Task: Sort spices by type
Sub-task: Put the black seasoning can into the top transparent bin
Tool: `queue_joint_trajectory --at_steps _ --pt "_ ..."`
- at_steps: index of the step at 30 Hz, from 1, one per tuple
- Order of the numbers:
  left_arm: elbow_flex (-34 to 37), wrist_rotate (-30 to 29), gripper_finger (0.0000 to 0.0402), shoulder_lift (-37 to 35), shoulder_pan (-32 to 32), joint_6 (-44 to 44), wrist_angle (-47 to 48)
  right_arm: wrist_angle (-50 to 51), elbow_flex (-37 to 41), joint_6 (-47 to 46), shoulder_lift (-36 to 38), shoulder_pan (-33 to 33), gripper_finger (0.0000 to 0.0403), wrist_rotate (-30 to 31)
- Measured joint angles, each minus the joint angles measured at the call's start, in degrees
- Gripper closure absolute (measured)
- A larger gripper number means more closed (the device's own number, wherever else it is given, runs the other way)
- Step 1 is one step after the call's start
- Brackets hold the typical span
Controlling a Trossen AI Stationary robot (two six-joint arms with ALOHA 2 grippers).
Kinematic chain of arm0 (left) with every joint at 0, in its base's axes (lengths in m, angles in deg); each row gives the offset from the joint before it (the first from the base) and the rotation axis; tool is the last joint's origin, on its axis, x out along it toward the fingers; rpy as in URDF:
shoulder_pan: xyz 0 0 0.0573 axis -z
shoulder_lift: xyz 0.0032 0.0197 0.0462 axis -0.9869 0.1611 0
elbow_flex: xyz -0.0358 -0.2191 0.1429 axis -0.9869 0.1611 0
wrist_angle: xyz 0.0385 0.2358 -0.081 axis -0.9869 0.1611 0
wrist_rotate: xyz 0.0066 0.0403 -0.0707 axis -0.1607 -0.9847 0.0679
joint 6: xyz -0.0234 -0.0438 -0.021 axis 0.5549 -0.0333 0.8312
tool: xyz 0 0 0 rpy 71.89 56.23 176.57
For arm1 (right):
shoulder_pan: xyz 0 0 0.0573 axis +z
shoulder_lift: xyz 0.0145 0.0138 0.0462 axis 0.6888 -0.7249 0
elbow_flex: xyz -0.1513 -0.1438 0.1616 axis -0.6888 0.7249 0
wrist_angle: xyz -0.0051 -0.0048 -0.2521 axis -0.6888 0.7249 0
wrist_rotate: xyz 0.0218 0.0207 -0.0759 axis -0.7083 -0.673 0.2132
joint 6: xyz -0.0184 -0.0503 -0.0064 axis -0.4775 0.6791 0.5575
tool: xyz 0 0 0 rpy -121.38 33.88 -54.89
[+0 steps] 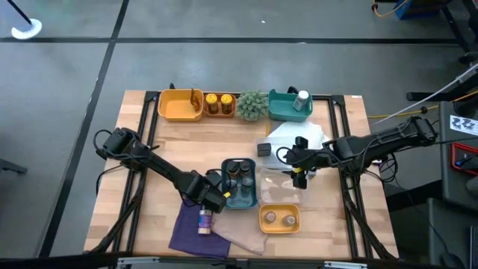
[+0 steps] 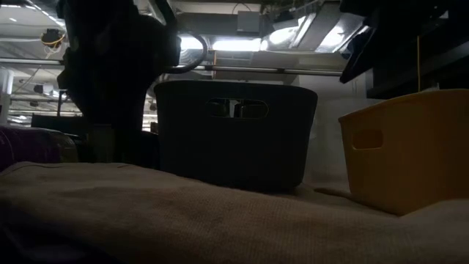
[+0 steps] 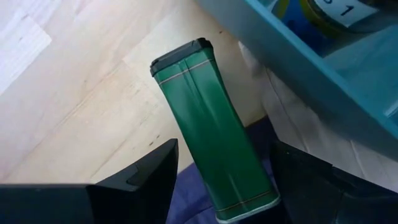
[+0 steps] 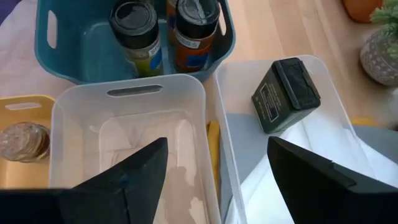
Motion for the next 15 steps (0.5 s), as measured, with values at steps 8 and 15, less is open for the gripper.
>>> queue_joint_trajectory --at_steps 8,15 --pt "0.0 0.1 0.0231 -0.1 0.0 0.0 -0.1 0.0 0.0 -1.3 0.0 2.7 0.0127 0.9" --pt "0.0 0.5 0.0296 -0.1 0.0 0.0 -0.1 0.2 0.0 -2.6 0.0 2.6 0.0127 0.9"
